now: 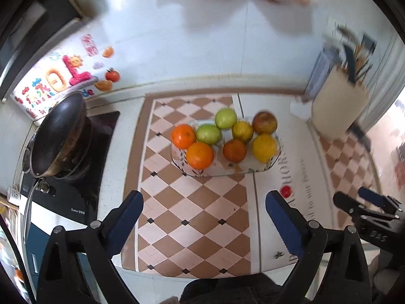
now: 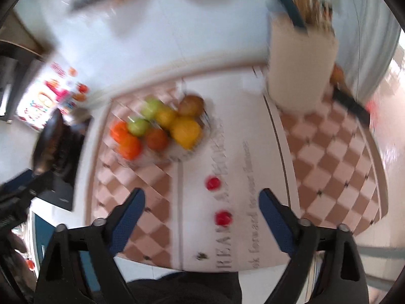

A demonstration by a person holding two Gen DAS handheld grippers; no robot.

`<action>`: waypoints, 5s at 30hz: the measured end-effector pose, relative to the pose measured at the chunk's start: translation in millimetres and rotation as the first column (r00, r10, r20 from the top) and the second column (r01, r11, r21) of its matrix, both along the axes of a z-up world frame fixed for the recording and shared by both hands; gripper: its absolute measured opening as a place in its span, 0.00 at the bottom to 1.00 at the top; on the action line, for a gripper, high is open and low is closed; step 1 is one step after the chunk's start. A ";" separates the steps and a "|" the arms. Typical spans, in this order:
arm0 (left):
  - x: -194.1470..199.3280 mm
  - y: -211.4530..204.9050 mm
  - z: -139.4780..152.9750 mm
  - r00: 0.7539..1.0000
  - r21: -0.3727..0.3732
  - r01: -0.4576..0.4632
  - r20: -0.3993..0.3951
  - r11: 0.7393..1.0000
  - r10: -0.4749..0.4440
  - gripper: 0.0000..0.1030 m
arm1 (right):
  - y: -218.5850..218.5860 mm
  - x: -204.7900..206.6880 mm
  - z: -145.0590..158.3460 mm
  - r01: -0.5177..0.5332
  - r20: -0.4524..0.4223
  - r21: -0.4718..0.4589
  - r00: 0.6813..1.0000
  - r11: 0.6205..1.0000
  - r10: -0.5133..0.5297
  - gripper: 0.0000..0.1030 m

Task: Organize fruits

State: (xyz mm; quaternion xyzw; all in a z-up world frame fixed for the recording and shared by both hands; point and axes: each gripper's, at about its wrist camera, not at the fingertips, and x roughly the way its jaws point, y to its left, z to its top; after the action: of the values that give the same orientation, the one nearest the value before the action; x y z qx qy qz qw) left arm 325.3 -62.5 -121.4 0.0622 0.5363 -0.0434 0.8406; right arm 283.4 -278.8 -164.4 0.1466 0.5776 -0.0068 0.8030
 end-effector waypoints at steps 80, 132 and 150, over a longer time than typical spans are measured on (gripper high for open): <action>144.4 3.1 -178.9 0.852 -0.237 -0.259 -0.512 0.936 0.107 0.25 | 74.0 145.9 -147.6 -0.161 -0.101 0.275 0.976 0.948 0.195 0.42; -127.9 86.0 71.1 0.984 -0.084 -0.023 0.176 0.996 0.037 0.92 | 120.4 -151.4 144.5 0.007 0.319 -0.179 0.946 0.984 0.052 0.94; -198.0 89.7 112.5 0.963 -0.127 -0.057 0.256 0.990 0.089 0.92 | 116.7 -222.0 200.7 -0.027 0.388 -0.179 0.917 0.984 0.096 0.94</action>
State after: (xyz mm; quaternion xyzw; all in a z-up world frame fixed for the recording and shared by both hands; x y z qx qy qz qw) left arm 127.2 27.2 -8.9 -0.0025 0.4195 -0.0355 0.9071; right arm 61.3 -162.1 36.3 0.0578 0.4055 -0.0009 0.9123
